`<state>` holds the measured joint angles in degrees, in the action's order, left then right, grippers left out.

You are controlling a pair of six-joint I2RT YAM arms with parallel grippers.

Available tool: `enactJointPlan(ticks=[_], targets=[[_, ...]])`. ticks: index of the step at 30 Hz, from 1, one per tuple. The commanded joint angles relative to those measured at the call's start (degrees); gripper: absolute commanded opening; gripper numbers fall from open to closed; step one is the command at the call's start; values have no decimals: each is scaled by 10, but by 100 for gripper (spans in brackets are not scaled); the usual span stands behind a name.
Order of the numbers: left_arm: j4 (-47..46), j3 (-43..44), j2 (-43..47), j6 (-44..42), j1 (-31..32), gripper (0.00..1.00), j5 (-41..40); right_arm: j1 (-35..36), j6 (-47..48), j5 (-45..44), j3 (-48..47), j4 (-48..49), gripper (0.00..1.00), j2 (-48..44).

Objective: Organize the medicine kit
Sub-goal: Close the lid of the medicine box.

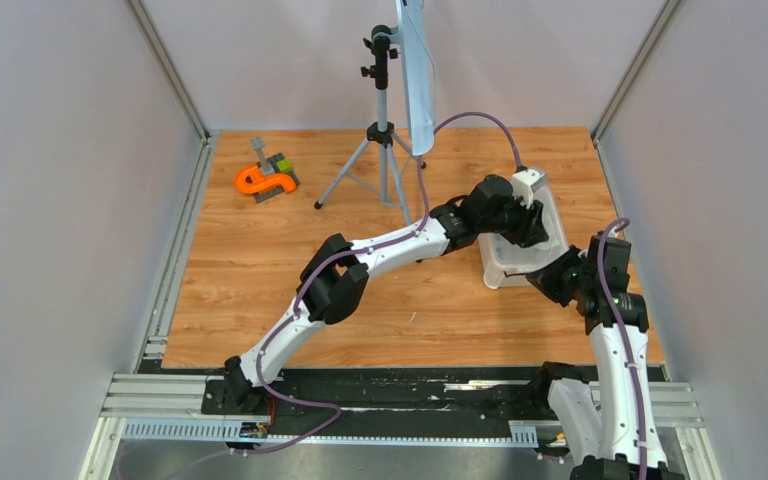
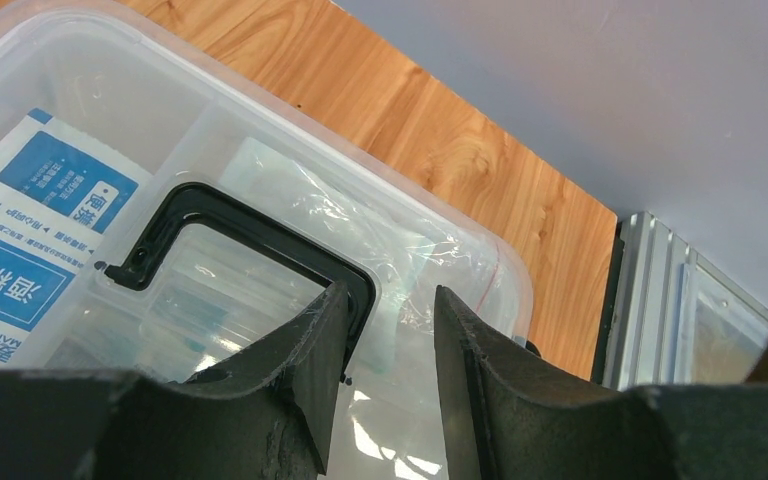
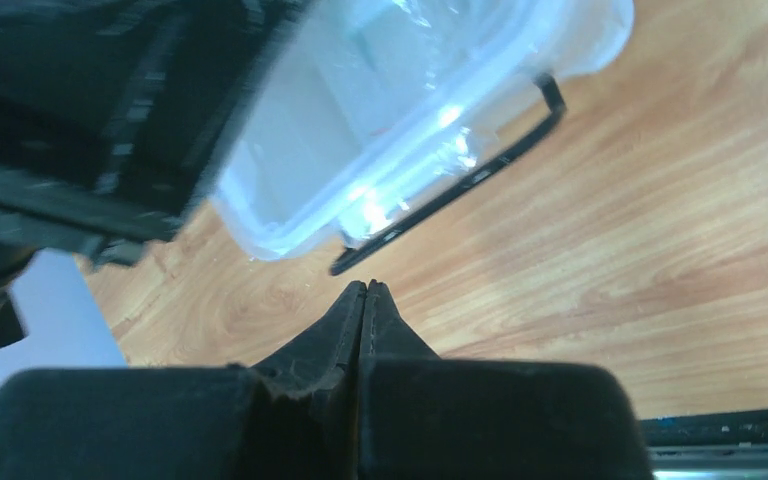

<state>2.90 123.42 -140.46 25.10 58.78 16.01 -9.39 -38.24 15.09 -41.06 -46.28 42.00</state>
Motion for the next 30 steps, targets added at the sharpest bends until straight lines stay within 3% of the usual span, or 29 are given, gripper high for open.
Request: enactJointPlan(ticks=[1,9,13,18,30], targets=[[251,-68,-89,15,16,47,35,3,-43,0,20,-15,0,22],[247,-76,-91,16,15,47,38,3,-22,-49,-33,19,0,77],[246,-83,-91,15,16,47,43,3,8,-82,-86,63,0,148],[241,-85,-90,15,16,47,52,2,21,-59,-114,98,0,231],[232,-90,-93,18,16,47,69,-3,17,-53,-124,176,0,181]])
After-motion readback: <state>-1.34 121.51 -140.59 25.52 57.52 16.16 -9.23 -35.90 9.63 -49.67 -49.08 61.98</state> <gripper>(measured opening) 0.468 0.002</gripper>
